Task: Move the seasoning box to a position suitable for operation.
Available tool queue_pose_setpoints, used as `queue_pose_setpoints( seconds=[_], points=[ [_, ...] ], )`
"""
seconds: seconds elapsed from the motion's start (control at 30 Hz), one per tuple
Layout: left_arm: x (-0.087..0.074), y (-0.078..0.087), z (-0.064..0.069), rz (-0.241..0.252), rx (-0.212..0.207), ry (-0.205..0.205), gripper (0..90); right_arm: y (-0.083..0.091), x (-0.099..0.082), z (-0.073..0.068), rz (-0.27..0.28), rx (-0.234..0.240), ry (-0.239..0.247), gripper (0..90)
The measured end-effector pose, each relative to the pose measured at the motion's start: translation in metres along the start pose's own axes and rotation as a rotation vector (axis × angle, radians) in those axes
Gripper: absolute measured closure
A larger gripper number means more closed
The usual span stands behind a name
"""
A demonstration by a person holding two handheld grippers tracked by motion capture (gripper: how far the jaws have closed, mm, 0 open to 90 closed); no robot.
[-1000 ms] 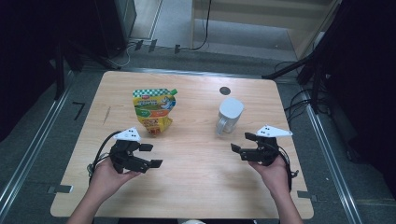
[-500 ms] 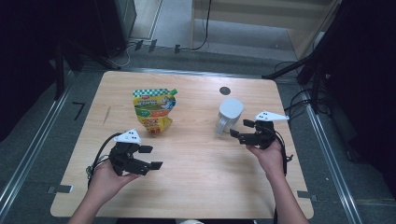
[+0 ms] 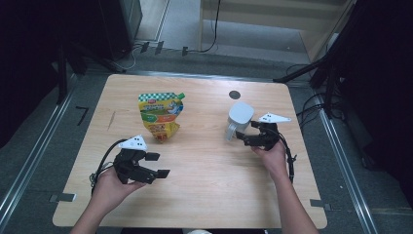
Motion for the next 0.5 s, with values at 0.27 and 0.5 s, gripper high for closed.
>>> queue_pose_setpoints(
  seconds=[0.27,0.5],
  points=[
    [-0.001,-0.002,0.000,-0.002,-0.013,0.003,25.6,-0.020,0.000,0.012,0.036,0.026,0.004,12.6],
    [-0.001,-0.004,-0.002,-0.003,-0.021,0.007,25.8,-0.039,0.004,0.014,0.079,0.068,-0.017,9.8]
  ],
)
Point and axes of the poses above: each handheld gripper's, and its own axes: y roughly backward along the jaws, x roughly out of its top, z roughly to its right, the point moved 5 cm from there along -y, roughly forward along the jaws, and after that the axes turned 11 degrees about z, right-handed, at the moved point
